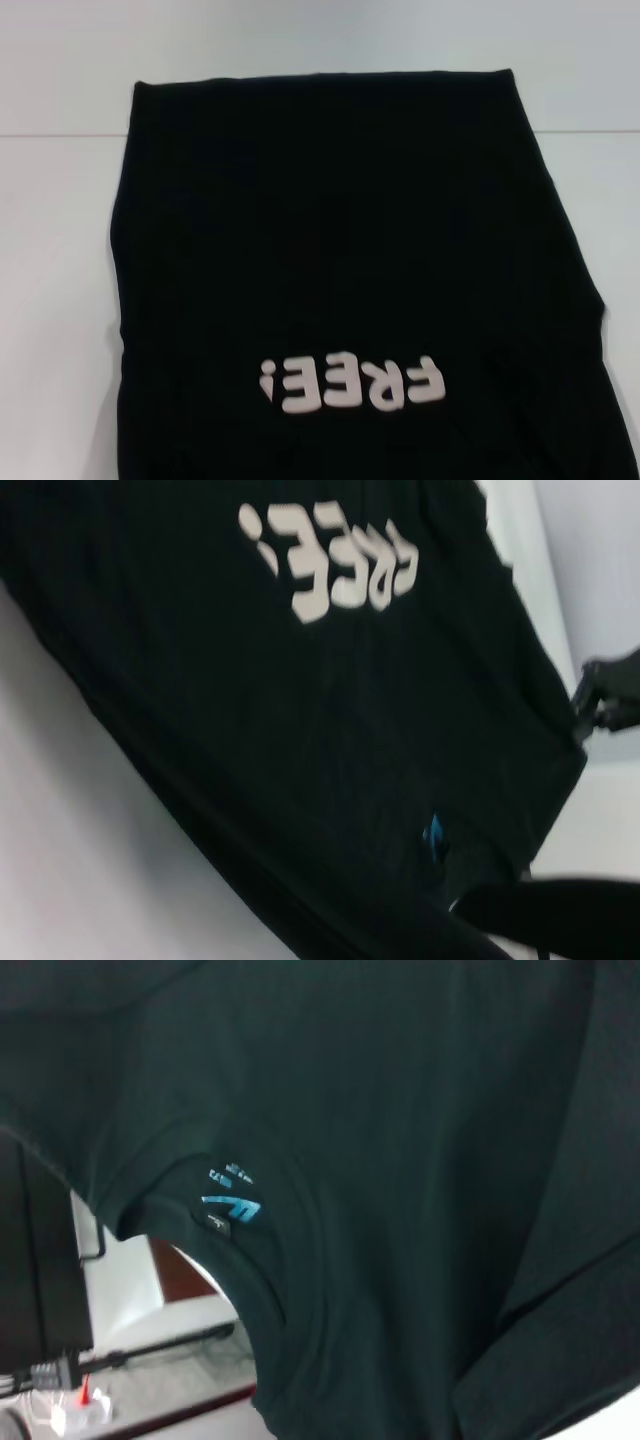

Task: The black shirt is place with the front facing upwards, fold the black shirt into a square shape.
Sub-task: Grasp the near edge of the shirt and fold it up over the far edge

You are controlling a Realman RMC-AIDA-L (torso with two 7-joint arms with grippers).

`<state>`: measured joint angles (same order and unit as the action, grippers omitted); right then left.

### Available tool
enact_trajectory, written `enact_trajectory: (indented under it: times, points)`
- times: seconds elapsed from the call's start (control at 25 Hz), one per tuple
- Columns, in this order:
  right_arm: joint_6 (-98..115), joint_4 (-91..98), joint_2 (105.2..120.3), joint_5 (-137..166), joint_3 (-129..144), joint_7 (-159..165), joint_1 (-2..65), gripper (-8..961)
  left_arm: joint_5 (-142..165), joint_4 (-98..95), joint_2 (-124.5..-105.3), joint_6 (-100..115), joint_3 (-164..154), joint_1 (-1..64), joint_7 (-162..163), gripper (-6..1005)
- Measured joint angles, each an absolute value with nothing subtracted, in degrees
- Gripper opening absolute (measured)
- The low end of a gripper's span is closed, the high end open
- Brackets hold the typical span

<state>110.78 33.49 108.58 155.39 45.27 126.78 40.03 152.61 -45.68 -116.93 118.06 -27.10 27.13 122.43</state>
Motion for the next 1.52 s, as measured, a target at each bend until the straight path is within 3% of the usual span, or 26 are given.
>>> enact_trajectory:
  times: [0.2,0.36,0.64,0.96,1.08,1.24,1.52]
  points:
    - [110.2,33.3,109.05,155.3,44.2,125.7,39.3,12,152.0,-44.9,-117.54,118.2,-29.6,28.1,122.5,32]
    - [109.5,33.0,109.23,154.1,38.9,124.4,38.5,12,149.3,-44.1,-116.77,118.0,-26.5,29.4,122.3,32]
    - [108.6,32.6,107.12,145.5,24.9,123.2,35.0,12,141.9,-41.3,-113.97,115.4,-13.6,32.7,123.8,33]
    - [99.1,28.7,107.04,130.2,14.8,120.9,29.4,12,131.8,-35.5,-112.94,100.7,-8.1,33.5,125.0,33]
    - [93.6,25.8,108.32,123.7,13.2,117.1,27.5,12,128.4,-33.5,-113.51,94.8,-8.1,33.4,123.7,33]
    - [86.0,24.5,111.47,116.7,12.7,111.8,26.0,11,125.0,-30.8,-114.56,88.0,-8.3,33.7,121.2,33]
    - [75.5,24.1,116.39,111.0,12.6,102.7,27.3,11,120.9,-27.5,-118.31,73.2,-8.4,36.2,113.6,32]
